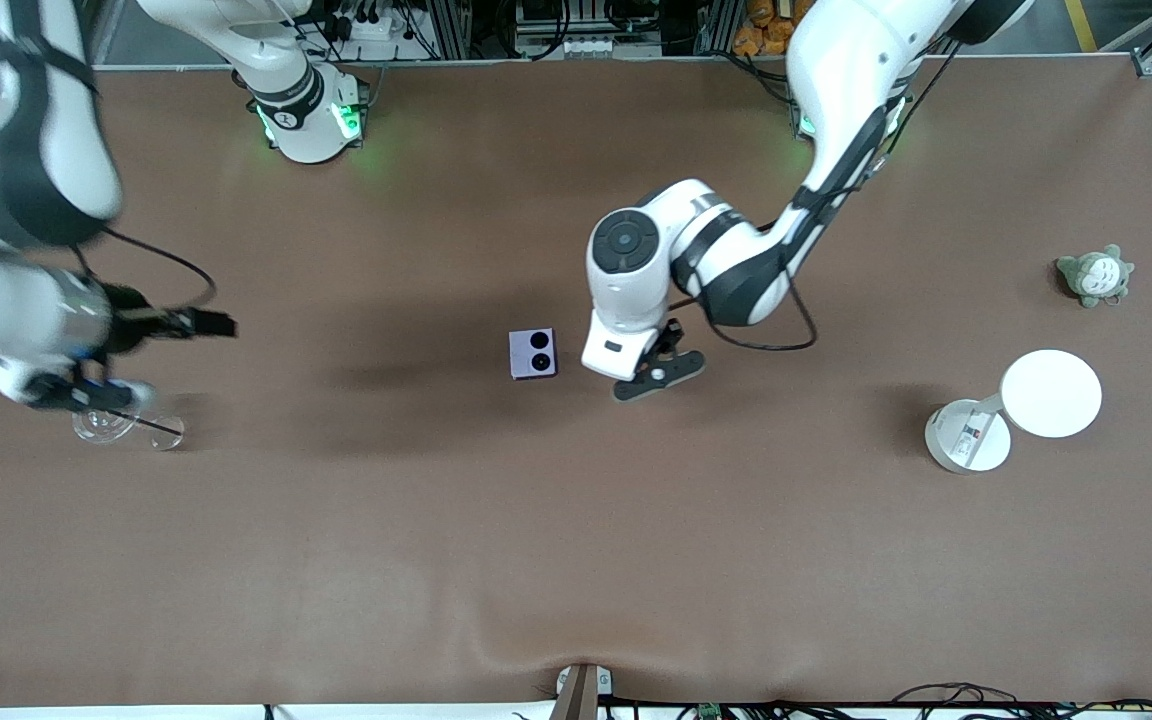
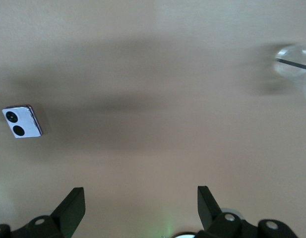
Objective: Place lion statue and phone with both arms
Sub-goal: 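Grasp and lift the lion with the left gripper while the right gripper reaches out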
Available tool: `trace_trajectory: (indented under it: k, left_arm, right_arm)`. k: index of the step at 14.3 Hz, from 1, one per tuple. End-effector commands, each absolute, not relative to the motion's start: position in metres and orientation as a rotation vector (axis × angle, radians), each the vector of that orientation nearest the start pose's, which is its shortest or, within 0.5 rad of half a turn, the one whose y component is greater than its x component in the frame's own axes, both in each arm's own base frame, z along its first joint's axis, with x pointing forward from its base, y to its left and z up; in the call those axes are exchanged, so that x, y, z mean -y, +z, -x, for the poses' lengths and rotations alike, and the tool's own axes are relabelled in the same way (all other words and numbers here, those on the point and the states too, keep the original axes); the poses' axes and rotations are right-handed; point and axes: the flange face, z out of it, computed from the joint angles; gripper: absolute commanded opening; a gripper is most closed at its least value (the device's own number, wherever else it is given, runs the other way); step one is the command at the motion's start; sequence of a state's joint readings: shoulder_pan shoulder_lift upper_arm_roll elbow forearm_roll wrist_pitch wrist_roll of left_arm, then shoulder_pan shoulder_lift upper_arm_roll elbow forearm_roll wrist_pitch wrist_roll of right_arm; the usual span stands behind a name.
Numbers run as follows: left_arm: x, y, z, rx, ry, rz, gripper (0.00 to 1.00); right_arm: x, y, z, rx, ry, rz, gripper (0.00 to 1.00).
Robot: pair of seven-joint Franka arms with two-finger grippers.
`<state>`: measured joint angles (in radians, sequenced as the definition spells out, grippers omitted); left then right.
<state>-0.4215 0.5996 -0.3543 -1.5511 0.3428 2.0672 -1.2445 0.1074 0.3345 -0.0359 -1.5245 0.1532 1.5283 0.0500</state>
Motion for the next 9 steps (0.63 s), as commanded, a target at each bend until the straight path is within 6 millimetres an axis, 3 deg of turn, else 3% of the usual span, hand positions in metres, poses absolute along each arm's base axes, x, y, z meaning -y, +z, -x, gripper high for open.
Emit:
trace_trajectory:
  k: [1,2,3,5,7,9]
  left_arm:
    - [0.405,0.333,-0.533,0.443,-0.114,2.992,0.0]
    - [0.392,0.338,-0.538,0.419,-0.115,2.99,0.0]
    - [0.378,0.337,-0.54,0.393,-0.106,2.981,0.0]
    - [0.359,0.344,-0.548,0.335,-0.101,2.977,0.0]
    - [0.334,0.346,-0.56,0.281,-0.076,2.967,0.0]
    - [0.31,0.342,-0.57,0.228,-0.048,2.962,0.0]
  right_arm:
    - [-0.132,0.412,-0.639,0.136,0.452,2.993,1.0]
    - [-0.155,0.385,-0.647,0.153,0.412,3.0,1.0]
    - [-0.19,0.358,-0.646,0.209,0.404,3.003,1.0]
    - [-0.266,0.328,-0.628,0.314,0.393,3.029,1.0]
    - [-0.307,0.298,-0.616,0.262,0.378,3.049,1.0]
    - [-0.347,0.286,-0.599,0.338,0.34,3.049,1.0]
